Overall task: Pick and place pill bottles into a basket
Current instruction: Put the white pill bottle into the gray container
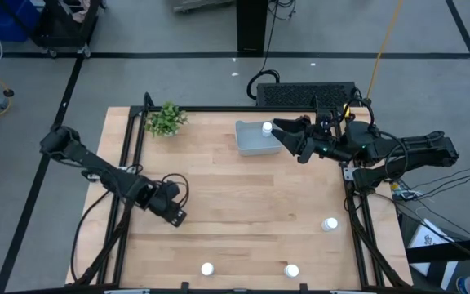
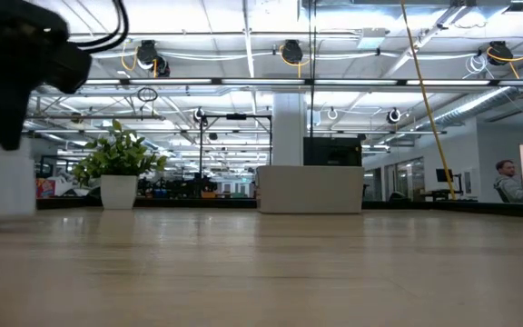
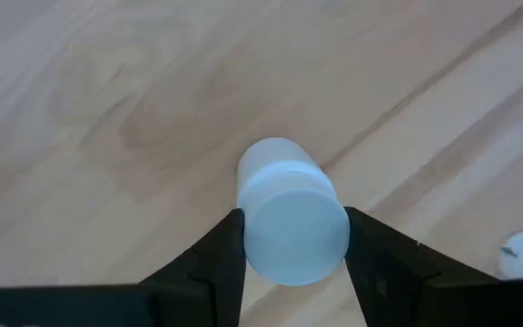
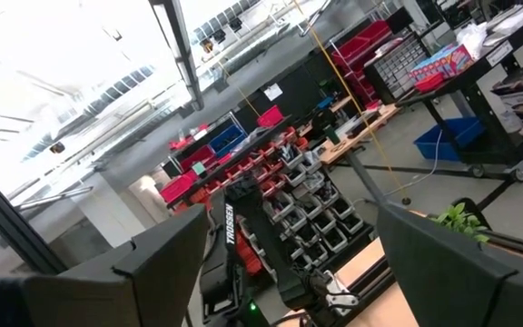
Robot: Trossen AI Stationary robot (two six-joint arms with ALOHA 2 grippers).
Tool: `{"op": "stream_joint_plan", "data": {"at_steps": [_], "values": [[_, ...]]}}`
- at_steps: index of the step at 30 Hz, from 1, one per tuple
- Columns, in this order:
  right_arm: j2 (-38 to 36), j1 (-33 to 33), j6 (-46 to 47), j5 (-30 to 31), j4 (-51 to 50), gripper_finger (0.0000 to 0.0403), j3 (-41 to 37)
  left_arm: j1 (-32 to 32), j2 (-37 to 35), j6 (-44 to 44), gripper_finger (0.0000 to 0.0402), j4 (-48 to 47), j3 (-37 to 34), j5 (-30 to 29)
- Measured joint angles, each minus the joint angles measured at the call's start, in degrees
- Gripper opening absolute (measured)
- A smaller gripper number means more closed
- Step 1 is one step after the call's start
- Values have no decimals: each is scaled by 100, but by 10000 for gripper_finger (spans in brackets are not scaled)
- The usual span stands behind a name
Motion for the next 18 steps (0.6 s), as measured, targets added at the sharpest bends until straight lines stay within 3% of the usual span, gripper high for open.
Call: {"op": "stream_joint_plan", "data": {"at_steps": [6,11,18], "values": [[0,0,-151,80,82,313,0,602,0,448,187,873,4,6],[-2,-2,-412,120,358,313,0,1206,0,817,165,1474,150,20],[-123,2,-644,93,599,313,2,2119,0,1089,165,2867,465,19]]}}
